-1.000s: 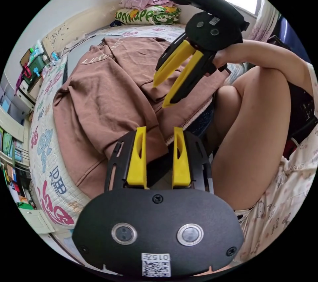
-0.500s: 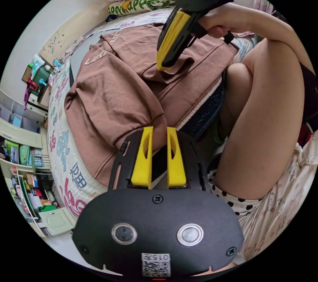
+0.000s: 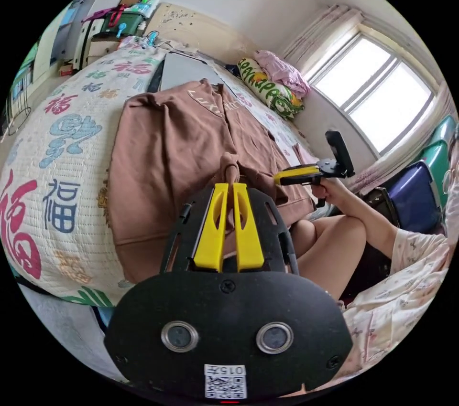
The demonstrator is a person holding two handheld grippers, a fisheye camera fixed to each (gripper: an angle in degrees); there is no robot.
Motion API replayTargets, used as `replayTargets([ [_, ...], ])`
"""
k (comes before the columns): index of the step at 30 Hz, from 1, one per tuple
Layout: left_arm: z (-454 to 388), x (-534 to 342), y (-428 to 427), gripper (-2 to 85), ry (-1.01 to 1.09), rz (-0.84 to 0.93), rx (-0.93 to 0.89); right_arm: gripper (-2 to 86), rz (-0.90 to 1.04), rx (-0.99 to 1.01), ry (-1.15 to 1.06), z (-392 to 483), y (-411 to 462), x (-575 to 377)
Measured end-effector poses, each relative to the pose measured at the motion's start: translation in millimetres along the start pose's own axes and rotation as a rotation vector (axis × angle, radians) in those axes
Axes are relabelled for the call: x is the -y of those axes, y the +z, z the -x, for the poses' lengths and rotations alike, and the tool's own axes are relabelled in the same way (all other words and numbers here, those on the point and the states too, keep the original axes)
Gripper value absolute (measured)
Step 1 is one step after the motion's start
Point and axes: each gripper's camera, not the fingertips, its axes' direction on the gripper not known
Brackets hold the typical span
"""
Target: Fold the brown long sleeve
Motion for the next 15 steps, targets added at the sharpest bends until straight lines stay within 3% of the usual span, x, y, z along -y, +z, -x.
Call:
replayTargets([
  [4,-40.3,9.2,42.0,-0.1,0.089,0.125,0.006,-0.4,-0.044,0.097,-0.033,-19.4,-17.8,-1.0],
  [15,-54.5,42.0,70.2,-0.1,-0.023,0.102,-0.134,5.5,-0.088,0.246,-0.129,-58.4,-39.7,2.8],
])
